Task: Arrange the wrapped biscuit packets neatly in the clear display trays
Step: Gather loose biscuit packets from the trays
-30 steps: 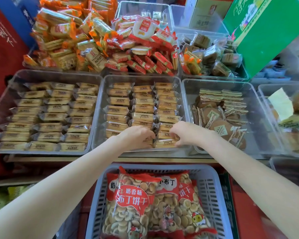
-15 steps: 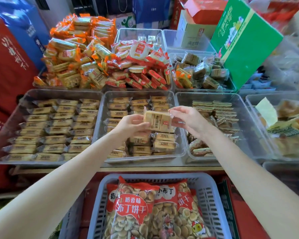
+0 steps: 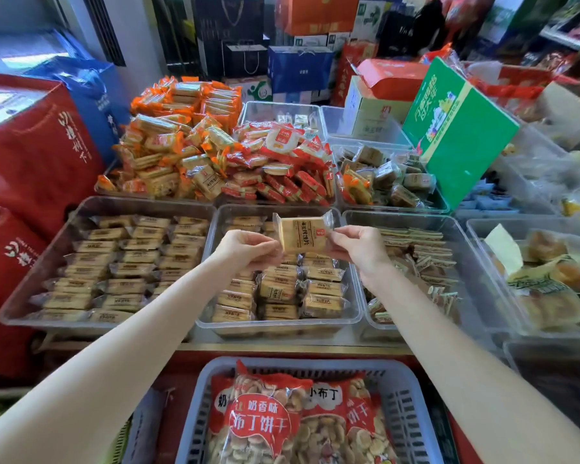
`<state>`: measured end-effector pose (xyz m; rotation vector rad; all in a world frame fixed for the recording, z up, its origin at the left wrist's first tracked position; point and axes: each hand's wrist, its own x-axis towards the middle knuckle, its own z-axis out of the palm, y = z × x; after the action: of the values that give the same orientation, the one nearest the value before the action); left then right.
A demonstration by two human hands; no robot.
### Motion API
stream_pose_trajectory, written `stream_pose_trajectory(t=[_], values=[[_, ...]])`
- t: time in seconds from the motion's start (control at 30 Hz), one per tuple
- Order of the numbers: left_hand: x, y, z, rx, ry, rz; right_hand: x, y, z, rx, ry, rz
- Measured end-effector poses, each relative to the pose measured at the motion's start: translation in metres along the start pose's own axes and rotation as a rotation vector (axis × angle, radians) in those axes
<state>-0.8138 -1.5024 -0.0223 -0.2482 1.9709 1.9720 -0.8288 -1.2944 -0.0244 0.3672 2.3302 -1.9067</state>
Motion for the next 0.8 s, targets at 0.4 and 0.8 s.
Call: stream_pose_trajectory(t=[0.4, 0.8], values=[[-0.003, 0.004, -0.004, -0.095, 0.051, 0.030, -0.004, -0.005, 0.011, 0.070, 0.059, -0.027], [-0.004, 0.010, -0.016, -0.041, 0.031, 0.118, 0.000, -0.012, 0.025, 0.254, -0.048, 0.153]])
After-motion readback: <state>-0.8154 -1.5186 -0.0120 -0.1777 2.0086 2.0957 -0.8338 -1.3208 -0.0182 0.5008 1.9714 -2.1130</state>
